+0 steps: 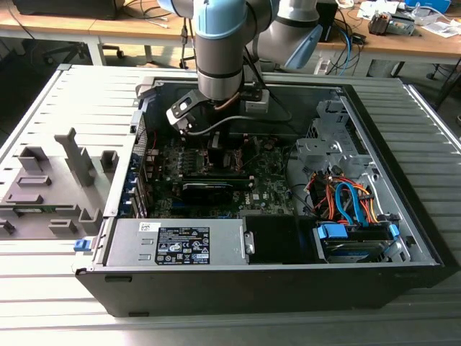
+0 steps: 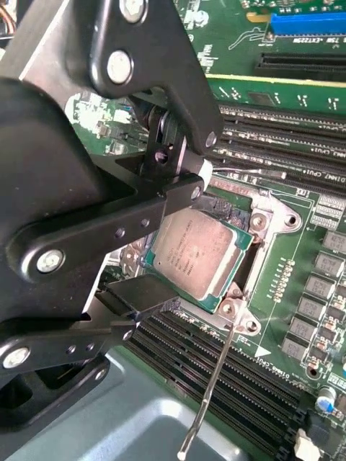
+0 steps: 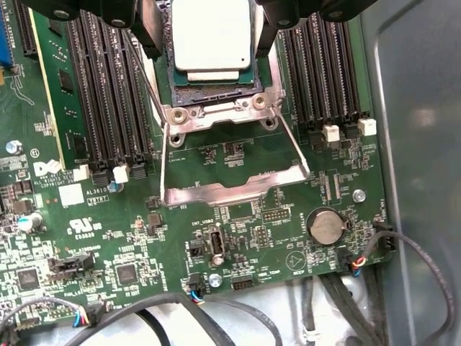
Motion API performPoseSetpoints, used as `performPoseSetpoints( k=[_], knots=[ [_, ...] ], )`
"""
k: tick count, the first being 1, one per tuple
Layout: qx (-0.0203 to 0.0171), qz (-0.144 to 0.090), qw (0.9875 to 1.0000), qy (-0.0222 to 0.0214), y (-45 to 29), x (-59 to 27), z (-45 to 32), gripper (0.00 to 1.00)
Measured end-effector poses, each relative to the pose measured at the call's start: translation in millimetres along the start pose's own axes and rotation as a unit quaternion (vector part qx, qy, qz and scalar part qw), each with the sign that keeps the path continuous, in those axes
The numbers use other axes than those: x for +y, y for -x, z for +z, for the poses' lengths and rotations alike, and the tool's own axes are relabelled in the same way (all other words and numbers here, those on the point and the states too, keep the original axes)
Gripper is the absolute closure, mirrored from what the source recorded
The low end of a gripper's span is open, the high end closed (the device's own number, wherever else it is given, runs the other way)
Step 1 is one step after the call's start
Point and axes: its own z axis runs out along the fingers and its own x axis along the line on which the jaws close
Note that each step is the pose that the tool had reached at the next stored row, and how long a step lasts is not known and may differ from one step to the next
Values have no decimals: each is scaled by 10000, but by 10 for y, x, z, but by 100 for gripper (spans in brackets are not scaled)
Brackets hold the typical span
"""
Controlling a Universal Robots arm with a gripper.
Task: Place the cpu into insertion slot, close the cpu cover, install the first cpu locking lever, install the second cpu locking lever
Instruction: 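Place the cpu into insertion slot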
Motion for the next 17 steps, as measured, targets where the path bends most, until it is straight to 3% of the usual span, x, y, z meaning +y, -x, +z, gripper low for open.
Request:
performPoseSetpoints(
  k=[17],
  knots=[
    [4,69,10000,-1,-13,-5,52,38]
  ],
)
